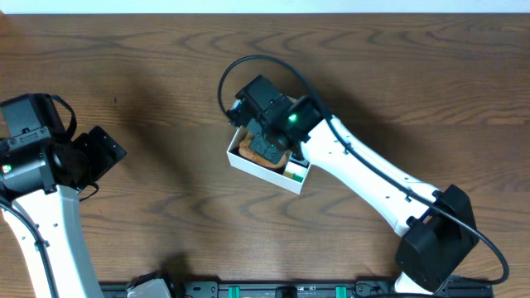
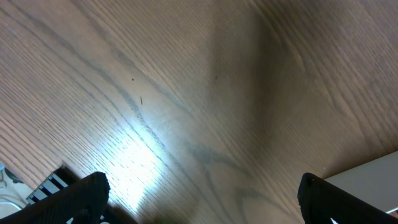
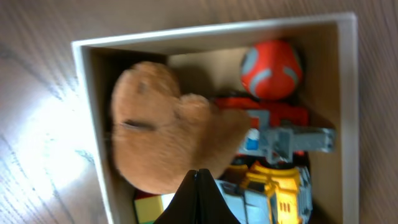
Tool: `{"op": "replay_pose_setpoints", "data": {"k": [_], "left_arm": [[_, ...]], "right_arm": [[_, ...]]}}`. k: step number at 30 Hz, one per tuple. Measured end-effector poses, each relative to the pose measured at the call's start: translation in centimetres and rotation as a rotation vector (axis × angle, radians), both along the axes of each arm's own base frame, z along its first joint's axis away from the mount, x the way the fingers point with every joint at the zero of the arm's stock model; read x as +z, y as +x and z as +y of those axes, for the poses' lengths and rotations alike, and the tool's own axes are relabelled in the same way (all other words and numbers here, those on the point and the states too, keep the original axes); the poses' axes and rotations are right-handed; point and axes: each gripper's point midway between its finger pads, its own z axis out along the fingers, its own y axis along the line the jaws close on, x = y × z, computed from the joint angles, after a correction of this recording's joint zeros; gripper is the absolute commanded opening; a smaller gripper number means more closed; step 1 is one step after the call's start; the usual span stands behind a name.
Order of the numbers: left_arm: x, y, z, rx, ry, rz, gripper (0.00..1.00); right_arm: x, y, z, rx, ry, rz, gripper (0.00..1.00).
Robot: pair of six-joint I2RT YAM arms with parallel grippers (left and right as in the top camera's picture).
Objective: Pack container
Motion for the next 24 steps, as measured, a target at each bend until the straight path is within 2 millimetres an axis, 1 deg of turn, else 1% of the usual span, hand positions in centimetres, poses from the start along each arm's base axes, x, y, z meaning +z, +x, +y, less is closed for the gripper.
{"op": "replay_pose_setpoints", "data": {"k": [4, 7, 10, 13, 15, 20, 24], "left_arm": [[0.0, 0.0, 0.0, 0.0, 0.0, 0.0, 0.98], [0.0, 0.0, 0.0, 0.0, 0.0, 0.0, 0.98], [0.0, 0.0, 0.0, 0.0, 0.0, 0.0, 0.98], [0.0, 0.0, 0.0, 0.0, 0.0, 0.0, 0.98], [0.0, 0.0, 0.0, 0.0, 0.0, 0.0, 0.98], [0.0, 0.0, 0.0, 0.0, 0.0, 0.001, 0.98], [-0.1, -0.2, -0.1, 0.0, -0.003, 0.008, 0.98]], "right_arm": [[0.0, 0.7, -0.8, -0.042, 0.013, 0.01, 0.01], [-0.5, 1.0, -0.8, -0.051, 0.036, 0.016, 0.01], [-2.2, 0.5, -0.6, -0.045, 0.057, 0.04, 0.01], [-4.4, -0.3, -0.6, -0.037, 0.072, 0.075, 0.02], [-5.5, -0.8, -0.6, -0.033, 0.081, 0.093, 0.01], [-7.6, -1.9, -0.8, -0.025, 0.089, 0.129, 0.02], [-9.2, -3.2, -1.6, -0.029, 0.072, 0.169, 0.01]]}}
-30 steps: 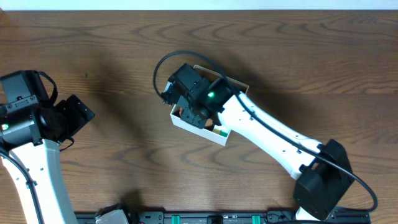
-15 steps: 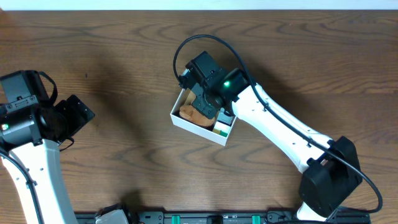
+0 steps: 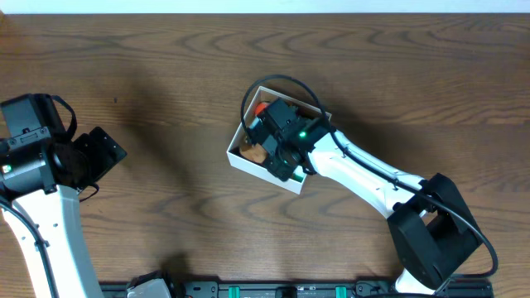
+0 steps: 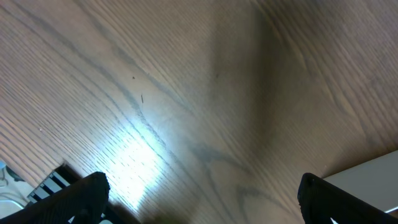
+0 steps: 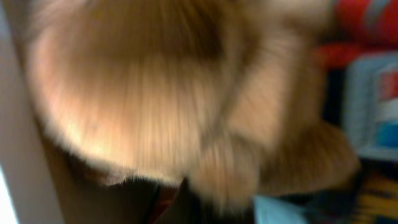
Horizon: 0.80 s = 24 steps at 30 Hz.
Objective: Pack container
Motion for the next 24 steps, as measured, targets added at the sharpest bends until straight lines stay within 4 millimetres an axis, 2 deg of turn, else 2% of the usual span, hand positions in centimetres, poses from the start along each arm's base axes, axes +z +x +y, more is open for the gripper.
{"op": "replay_pose_setpoints", "data": {"k": [2, 6, 11, 15, 20, 22, 24], "left_arm": [[0.0, 0.0, 0.0, 0.0, 0.0, 0.0, 0.98], [0.0, 0.0, 0.0, 0.0, 0.0, 0.0, 0.98], [0.0, 0.0, 0.0, 0.0, 0.0, 0.0, 0.98], [0.0, 0.0, 0.0, 0.0, 0.0, 0.001, 0.98], [0.0, 0.0, 0.0, 0.0, -0.001, 0.001, 0.98], [0.0, 0.0, 0.0, 0.0, -0.001, 0.001, 0.98], [0.0, 0.0, 0.0, 0.0, 0.0, 0.001, 0.98]], "right_arm": [[-0.6, -0.5, -0.3, 0.001, -0.009, 0.017, 0.01], [-0.5, -0.4, -0.2, 0.001, -0.003, 0.012, 0.03], [0.9, 0.3, 0.2, -0.002, 0.003, -0.005, 0.03], [4.0, 1.5, 0.4, -0.015, 0.014, -0.074, 0.04], [9.8, 2.7, 0.7, -0.03, 0.08, -0.197, 0.05], [11.3, 2.7, 0.6, -0.033, 0.101, -0.227, 0.05], [11.8, 2.6, 0.4, -0.034, 0.102, -0.233, 0.01]]}}
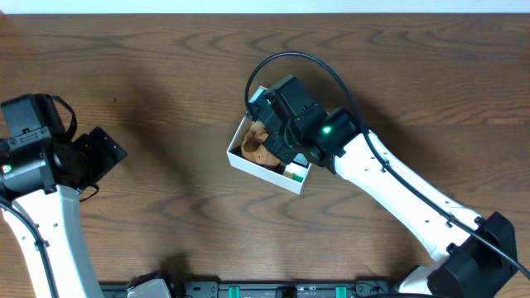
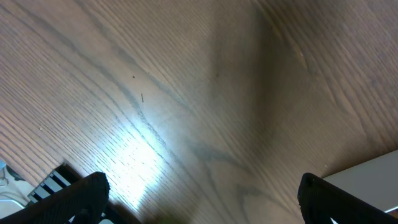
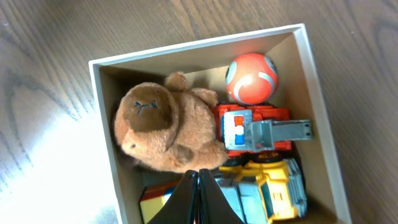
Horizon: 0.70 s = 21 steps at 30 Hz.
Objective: Pack container
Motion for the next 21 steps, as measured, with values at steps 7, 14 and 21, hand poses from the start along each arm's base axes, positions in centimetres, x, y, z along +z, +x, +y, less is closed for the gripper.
{"op": "replay_pose_setpoints", "data": {"k": [7, 14, 21], "left_arm": [[0.0, 0.0, 0.0, -0.017, 0.005, 0.003, 0.98], [0.2, 1.1, -1.3, -0.133, 0.032, -0.006, 0.98], [0.2, 1.5, -2.4, -0.203, 0.042, -0.002, 0.98]], "right_arm": [[0.1, 1.3, -1.6, -0.165, -0.021, -0.027, 0.16], [3.6, 4.0, -4.5, -0.32, 0.098, -0.087, 0.2], [2.2, 2.0, -2.7, -0.189, 0.124, 0.025, 0.04]]}}
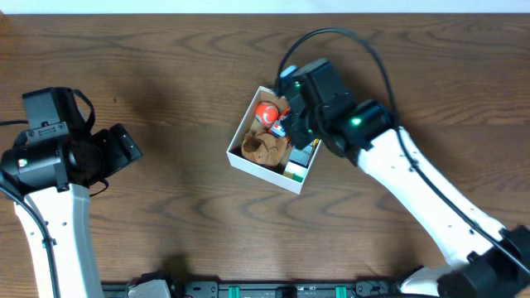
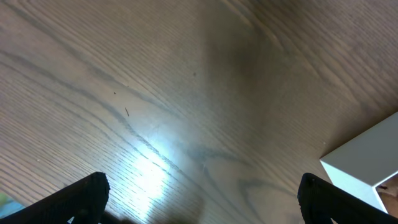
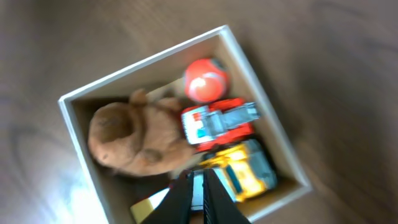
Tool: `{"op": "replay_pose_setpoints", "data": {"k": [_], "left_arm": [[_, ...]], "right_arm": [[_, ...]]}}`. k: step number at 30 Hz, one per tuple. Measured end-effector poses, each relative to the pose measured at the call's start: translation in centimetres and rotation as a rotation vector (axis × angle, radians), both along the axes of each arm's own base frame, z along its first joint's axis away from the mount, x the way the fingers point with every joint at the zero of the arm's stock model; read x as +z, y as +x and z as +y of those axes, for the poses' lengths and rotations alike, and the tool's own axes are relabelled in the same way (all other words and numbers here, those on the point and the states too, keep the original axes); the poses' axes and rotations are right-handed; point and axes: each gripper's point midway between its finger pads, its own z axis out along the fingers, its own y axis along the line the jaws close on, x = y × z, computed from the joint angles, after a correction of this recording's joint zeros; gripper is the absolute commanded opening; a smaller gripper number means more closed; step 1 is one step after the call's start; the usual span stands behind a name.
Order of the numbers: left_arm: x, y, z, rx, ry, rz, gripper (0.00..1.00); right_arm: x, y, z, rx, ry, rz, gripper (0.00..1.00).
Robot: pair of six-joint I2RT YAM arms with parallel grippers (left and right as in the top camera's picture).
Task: Pack container
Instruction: 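Lift the right gripper out of the box and withdraw right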
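The white box (image 1: pixel 242 157) sits mid-table, holding a brown plush (image 1: pixel 263 147), an orange ball (image 1: pixel 266 111), a red truck (image 3: pixel 217 121), a yellow truck (image 3: pixel 245 171) and a yellow-green block (image 1: pixel 293 173). My right gripper (image 3: pixel 199 199) hangs well above the box, over its right side. Its fingers are pressed nearly together with nothing in them. In the overhead view the right gripper (image 1: pixel 291 124) covers the box's far right part. My left gripper (image 2: pixel 199 208) stands wide open over bare wood to the left. A corner of the box (image 2: pixel 367 163) shows at that view's right edge.
The wooden table (image 1: pixel 166 66) surrounds the box on all sides. A dark rail (image 1: pixel 273 290) runs along the front edge. The right arm's white links (image 1: pixel 431 199) stretch from the front right toward the box.
My right gripper now sits higher and farther right, so the box looks smaller and turned in its view. My left arm has shifted right toward the box, and more of the box corner shows.
My right gripper was shut just above the plush in the box. Then it was down against the plush, which filled its view. Later it was above the box, with the plush lying beside the trucks. Now it is higher still, and the left arm has shifted closer.
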Motion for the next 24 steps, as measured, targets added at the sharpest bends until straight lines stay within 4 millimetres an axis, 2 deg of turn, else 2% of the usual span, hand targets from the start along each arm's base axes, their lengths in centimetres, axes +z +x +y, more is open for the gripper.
{"op": "replay_pose_setpoints", "data": {"k": [8, 13, 18, 24], "left_arm": [[0.0, 0.1, 0.0, -0.003, 0.002, -0.003, 0.98], [0.2, 0.4, 0.1, -0.003, 0.006, -0.019, 0.98], [0.2, 0.5, 0.1, -0.003, 0.008, -0.023, 0.98], [0.2, 0.6, 0.1, -0.003, 0.008, -0.024, 0.98]], "right_arm": [[-7.2, -2.1, 4.1, 0.148, -0.077, 0.149, 0.04], [-9.1, -3.0, 5.2, 0.188, -0.094, 0.187, 0.04], [-10.2, -2.9, 6.0, 0.206, -0.091, 0.195, 0.04], [-13.6, -2.4, 7.8, 0.238, -0.057, 0.234, 0.02]]}}
